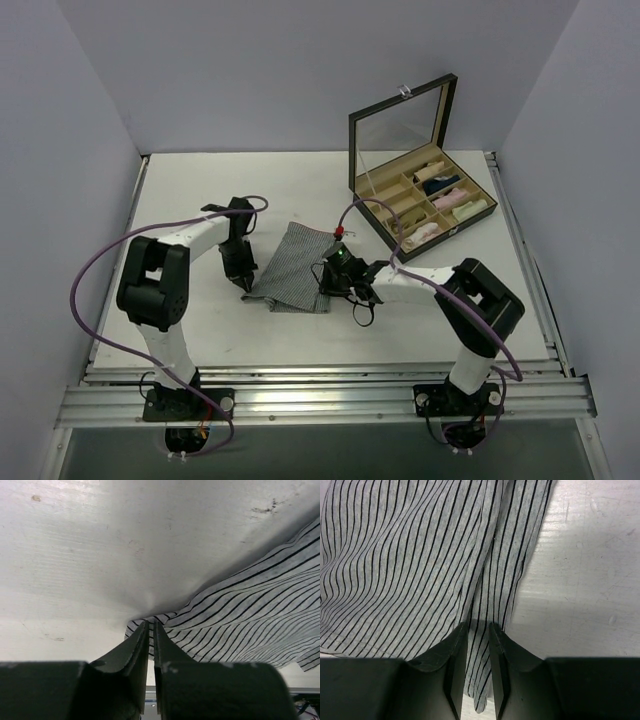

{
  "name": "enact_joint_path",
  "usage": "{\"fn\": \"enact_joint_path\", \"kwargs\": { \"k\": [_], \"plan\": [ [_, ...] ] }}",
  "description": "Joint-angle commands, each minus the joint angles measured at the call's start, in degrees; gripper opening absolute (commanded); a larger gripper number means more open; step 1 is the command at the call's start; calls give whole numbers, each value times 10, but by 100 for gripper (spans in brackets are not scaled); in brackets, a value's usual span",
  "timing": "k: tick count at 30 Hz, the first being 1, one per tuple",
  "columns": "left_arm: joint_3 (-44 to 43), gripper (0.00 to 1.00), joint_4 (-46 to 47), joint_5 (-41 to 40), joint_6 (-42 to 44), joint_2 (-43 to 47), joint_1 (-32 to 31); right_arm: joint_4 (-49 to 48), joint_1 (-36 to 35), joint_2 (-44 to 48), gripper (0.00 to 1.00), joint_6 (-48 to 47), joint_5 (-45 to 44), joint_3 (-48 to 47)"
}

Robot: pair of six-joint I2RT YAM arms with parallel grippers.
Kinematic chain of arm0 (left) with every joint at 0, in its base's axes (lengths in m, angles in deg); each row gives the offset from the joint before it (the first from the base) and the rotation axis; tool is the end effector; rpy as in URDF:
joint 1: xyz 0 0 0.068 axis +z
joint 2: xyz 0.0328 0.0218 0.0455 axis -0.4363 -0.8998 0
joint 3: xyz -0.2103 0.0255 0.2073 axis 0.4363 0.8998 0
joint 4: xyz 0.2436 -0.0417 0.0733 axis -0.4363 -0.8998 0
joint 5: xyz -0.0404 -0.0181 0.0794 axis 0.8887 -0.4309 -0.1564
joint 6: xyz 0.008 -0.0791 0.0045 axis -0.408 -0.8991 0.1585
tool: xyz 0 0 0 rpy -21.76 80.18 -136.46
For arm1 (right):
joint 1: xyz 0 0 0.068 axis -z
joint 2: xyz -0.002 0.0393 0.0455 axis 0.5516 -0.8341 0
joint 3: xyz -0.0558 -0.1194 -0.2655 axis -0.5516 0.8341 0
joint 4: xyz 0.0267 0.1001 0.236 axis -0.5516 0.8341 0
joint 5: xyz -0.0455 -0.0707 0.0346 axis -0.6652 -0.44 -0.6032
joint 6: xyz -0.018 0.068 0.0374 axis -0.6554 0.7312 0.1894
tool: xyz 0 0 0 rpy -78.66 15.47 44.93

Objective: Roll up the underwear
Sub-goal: Fold the underwear

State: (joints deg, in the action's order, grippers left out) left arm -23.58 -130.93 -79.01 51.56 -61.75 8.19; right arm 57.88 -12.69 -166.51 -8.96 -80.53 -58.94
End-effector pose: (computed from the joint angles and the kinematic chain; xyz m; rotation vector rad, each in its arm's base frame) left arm 0.3275 -0.1067 0.1566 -0.4156 3.0964 -0.0654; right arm 0.2673 0.2711 0.1644 0.0126 2.3538 0.7498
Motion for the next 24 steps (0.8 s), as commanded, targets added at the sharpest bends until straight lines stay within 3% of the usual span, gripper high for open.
{"fn": "enact_joint_path", "kwargs": {
  "k": [1,5,7,10,24],
  "plan": [
    [-29,17,-2,5,24,19,-1,62,-2,11,21,-16,-14,21],
    [-44,26,-1,54,32,72,-3,77,-2,30,23,-14,-13,4],
    [-48,35,-5,68,37,83,-4,87,-2,49,24,-9,-10,-7],
    [-44,39,-34,61,44,90,-4,101,-4,63,27,0,-4,-30],
    [50,45,-17,81,37,127,14,111,-51,40,28,74,-14,-33]
  ]
}}
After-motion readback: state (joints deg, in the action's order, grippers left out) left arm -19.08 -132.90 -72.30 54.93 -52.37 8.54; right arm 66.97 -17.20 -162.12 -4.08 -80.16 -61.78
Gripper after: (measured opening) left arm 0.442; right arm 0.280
